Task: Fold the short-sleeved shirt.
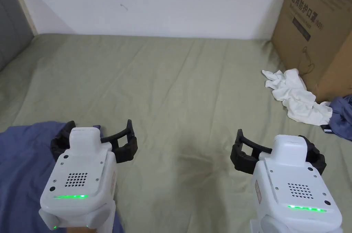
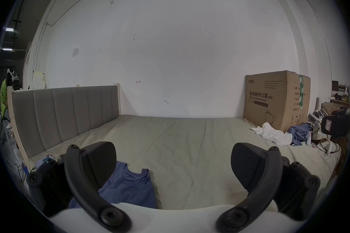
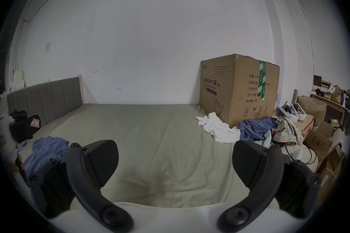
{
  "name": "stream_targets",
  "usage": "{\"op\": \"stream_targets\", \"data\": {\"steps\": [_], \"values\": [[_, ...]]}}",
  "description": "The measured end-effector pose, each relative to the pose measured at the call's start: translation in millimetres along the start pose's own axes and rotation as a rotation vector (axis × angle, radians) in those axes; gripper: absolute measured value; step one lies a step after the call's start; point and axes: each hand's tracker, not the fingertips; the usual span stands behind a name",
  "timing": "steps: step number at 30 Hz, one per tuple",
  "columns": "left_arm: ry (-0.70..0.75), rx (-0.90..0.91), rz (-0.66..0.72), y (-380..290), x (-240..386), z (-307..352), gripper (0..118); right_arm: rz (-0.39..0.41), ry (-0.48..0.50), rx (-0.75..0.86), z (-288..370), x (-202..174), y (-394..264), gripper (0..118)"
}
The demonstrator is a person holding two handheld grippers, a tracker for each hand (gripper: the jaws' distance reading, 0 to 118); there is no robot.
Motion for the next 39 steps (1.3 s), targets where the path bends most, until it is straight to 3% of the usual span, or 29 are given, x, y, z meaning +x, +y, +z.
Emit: {"op": "stream_targets", "data": {"steps": [7, 10, 12, 14, 17, 19, 21, 22, 25, 31, 34, 36, 39], "values": [[-0.004, 0.002, 0.0, 3, 2, 0, 118, 0.016, -0.003, 0.004, -1, -1, 3, 118], [-0.001, -0.005, 0.062, 5, 0, -3, 118, 0.102, -0.039, 0.009, -3, -8, 11, 118], [0.011, -0.03, 0.246, 12, -5, -7, 118, 0.233, -0.081, 0.052, -2, -19, 18, 118], [-0.023, -0.065, 0.536, 18, -15, -9, 118, 0.411, -0.134, 0.128, 1, -32, 21, 118], [-0.145, -0.099, 1.097, 11, -43, -14, 118, 0.754, -0.243, 0.273, 5, -54, 17, 118], [-0.196, -0.066, 1.37, -4, -54, -14, 118, 0.976, -0.324, 0.391, 6, -65, 7, 118], [-0.182, -0.048, 1.395, -9, -57, -10, 118, 1.079, -0.362, 0.468, 13, -67, -1, 118], [-0.179, -0.052, 1.346, -8, -58, -8, 118, 1.085, -0.364, 0.482, 15, -68, -2, 118], [-0.142, -0.061, 1.089, 6, -52, -5, 118, 0.912, -0.308, 0.405, 23, -60, 6, 118], [-0.024, -0.011, 0.212, 42, -2, 1, 118, 0.241, -0.074, 0.138, 28, -20, 32, 118], [0.027, 0.018, -0.071, 34, 21, 1, 118, 0.01, 0.02, 0.058, 23, -5, 34, 118], [0.032, 0.02, -0.136, 25, 27, 1, 118, -0.083, 0.049, 0.014, 15, 2, 31, 118], [0.02, 0.008, -0.119, 18, 28, 3, 118, -0.099, 0.057, -0.01, 10, 4, 26, 118]]}}
